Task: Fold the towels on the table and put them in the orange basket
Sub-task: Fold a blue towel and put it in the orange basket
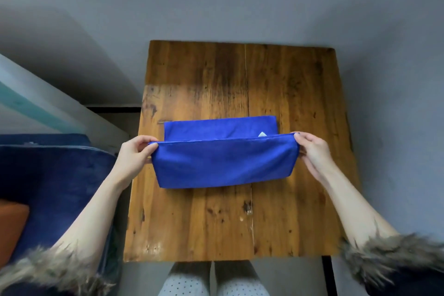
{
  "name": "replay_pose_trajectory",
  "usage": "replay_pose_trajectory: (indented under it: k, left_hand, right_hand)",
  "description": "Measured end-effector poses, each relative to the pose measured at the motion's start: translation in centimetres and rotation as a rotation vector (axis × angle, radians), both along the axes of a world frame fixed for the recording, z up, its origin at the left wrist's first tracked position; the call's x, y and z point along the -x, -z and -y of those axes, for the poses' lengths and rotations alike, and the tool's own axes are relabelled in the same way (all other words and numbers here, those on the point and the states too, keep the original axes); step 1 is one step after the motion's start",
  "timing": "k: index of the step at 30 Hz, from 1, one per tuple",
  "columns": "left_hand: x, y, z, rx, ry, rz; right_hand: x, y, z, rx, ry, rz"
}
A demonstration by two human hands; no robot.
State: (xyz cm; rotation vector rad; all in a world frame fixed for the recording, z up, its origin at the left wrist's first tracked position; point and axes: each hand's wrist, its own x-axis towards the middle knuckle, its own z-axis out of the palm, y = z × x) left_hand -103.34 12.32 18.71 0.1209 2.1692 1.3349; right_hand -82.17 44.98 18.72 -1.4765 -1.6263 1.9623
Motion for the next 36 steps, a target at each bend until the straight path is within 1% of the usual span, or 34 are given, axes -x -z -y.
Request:
replay_pose_trajectory:
  k: [6, 12, 17, 21, 26, 27, 29, 31, 32, 33, 34, 36]
  left_hand:
    - [3.3, 2.2, -2.6, -0.006, -0.063, -0.096]
    - [6.0, 5.8, -3.6, 0.064, -0.102, -0.088]
    - [6.6, 8.9, -4.1, 0.148, -0.093, -0.055]
    - [7.1, 9.7, -4.8, 0.179, -0.117, -0.109]
    - [7.2, 9.9, -5.4, 0.255, -0.061, -0.19]
    - [7.1, 10.1, -5.4, 0.275, -0.071, -0.208]
    - [6.8, 10.5, -5.5, 0.322, -0.111, -0.315]
    - [6.3, 10.7, -5.4, 0.327, -0.116, -0.462]
    - [5.7, 10.6, -5.5, 0.338, -0.089, -0.537]
    - [4.9, 10.7, -5.6, 0.369, -0.038, -0.612]
    - [3.6, 10.9, -5.9, 0.414, 0.04, -0.682]
    - [0.4, 11.6, -6.8, 0.494, 0.262, -0.79]
  right_hand:
    - [5.0, 2.0, -1.8, -0.068, 0.006, 0.021]
    - [8.1, 5.1, -3.7, -0.135, -0.015, 0.107]
    - [9.3, 7.5, -3.9, -0.21, -0.029, 0.223]
    - [9.7, 8.6, -3.8, -0.238, -0.001, 0.274]
    - [9.3, 9.4, -3.5, -0.337, -0.012, 0.335]
    - [9.3, 9.5, -3.5, -0.379, -0.009, 0.354]
    - [9.2, 9.6, -3.4, -0.497, -0.002, 0.405]
    - [8.8, 9.4, -2.7, -0.672, -0.009, 0.441]
    - [8.5, 9.2, -1.9, -0.787, -0.041, 0.41]
    - [8.1, 9.0, -0.7, -0.919, -0.118, 0.347]
    - [7.7, 9.3, 0.9, -1.038, -0.241, 0.284]
    - [6.9, 10.8, 4.1, -1.194, -0.534, 0.208]
